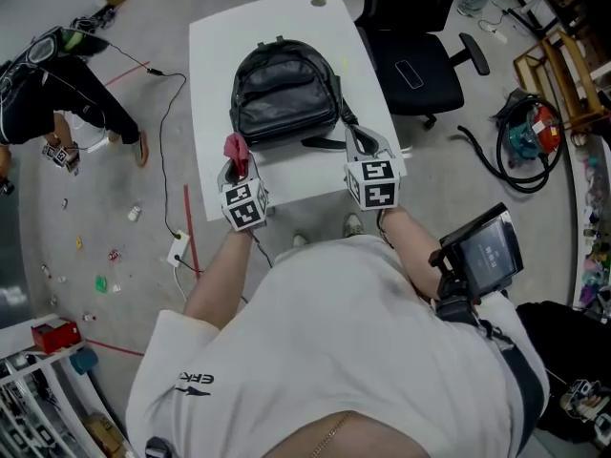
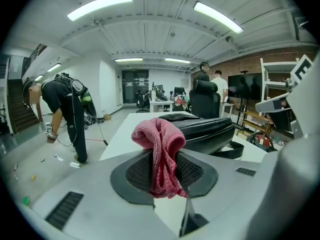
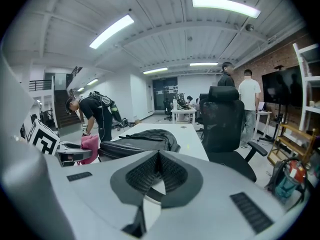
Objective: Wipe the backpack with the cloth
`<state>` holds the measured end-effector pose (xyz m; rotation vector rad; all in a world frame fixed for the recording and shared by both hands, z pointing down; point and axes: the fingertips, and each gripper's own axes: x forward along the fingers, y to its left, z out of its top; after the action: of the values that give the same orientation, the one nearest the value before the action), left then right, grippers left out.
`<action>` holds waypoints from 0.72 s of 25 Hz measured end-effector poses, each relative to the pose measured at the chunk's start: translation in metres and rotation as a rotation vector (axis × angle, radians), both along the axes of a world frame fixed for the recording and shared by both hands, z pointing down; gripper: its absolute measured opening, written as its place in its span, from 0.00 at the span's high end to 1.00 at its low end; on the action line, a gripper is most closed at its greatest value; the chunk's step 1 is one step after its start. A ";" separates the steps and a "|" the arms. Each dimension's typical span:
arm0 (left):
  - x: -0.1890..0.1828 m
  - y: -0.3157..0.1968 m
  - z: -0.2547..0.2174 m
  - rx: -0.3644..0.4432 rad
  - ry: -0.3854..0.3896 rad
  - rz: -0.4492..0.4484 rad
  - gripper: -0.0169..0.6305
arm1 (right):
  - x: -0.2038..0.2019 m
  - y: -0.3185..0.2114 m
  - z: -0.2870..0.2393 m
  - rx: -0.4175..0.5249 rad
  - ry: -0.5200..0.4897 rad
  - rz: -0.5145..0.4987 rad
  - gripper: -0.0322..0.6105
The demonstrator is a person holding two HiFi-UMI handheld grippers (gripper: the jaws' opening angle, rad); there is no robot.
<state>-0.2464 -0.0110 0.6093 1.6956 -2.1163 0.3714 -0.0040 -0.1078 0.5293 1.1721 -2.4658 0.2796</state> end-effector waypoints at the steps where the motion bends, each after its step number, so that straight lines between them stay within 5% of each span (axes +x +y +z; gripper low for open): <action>1: 0.004 -0.003 0.001 -0.001 -0.005 -0.008 0.81 | 0.004 -0.002 0.000 -0.001 0.000 -0.001 0.95; 8: 0.021 -0.009 0.001 -0.014 -0.058 -0.036 0.81 | 0.026 -0.008 0.002 -0.007 0.003 0.009 0.95; 18: 0.116 -0.048 0.003 -0.022 -0.054 0.156 0.81 | 0.065 -0.022 0.005 -0.014 0.004 0.037 0.95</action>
<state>-0.1306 -0.0585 0.6121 1.8629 -2.0149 0.4893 0.0609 -0.1297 0.5346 1.2121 -2.4370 0.3038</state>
